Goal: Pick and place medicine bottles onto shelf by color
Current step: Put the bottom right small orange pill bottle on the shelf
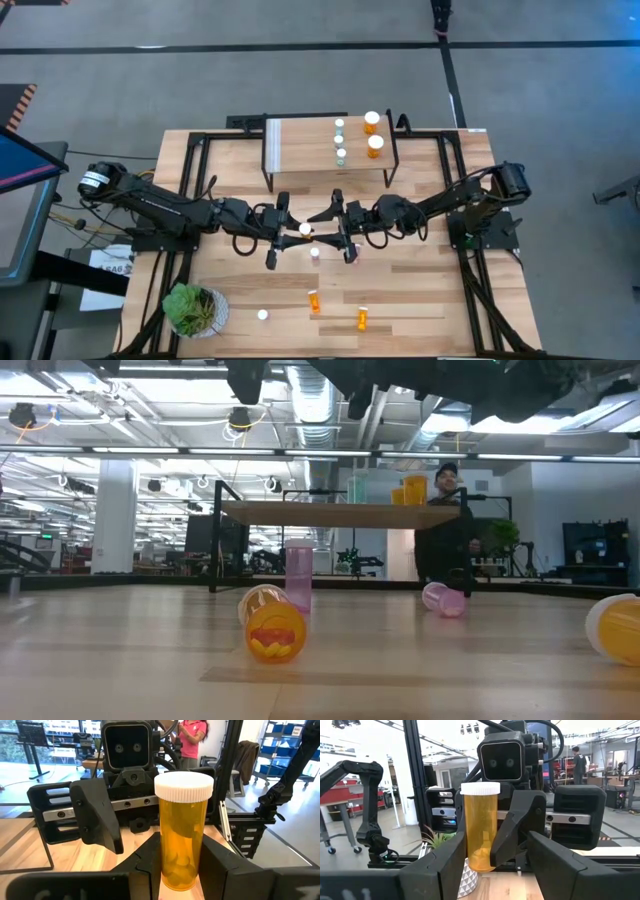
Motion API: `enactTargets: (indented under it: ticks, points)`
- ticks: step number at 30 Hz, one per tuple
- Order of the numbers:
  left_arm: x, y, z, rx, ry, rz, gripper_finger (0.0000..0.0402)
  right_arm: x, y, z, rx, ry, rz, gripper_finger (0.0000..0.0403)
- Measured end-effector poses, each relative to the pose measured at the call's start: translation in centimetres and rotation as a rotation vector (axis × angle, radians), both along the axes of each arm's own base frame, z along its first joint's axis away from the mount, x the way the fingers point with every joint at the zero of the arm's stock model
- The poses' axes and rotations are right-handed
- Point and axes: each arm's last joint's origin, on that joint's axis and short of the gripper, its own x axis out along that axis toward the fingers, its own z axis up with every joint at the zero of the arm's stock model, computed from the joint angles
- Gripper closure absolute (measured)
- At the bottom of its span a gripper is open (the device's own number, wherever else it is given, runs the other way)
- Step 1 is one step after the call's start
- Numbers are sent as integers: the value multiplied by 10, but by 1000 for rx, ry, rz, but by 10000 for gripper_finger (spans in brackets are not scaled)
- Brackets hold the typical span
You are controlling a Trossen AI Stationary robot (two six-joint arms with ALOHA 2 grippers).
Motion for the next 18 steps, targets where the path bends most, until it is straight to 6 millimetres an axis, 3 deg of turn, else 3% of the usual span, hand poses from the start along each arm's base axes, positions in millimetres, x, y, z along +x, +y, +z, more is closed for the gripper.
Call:
enactTargets:
  ticks: [18]
  points:
    - [0,0,0,2,1,0,321,0,0,-1,12,13,3,169]
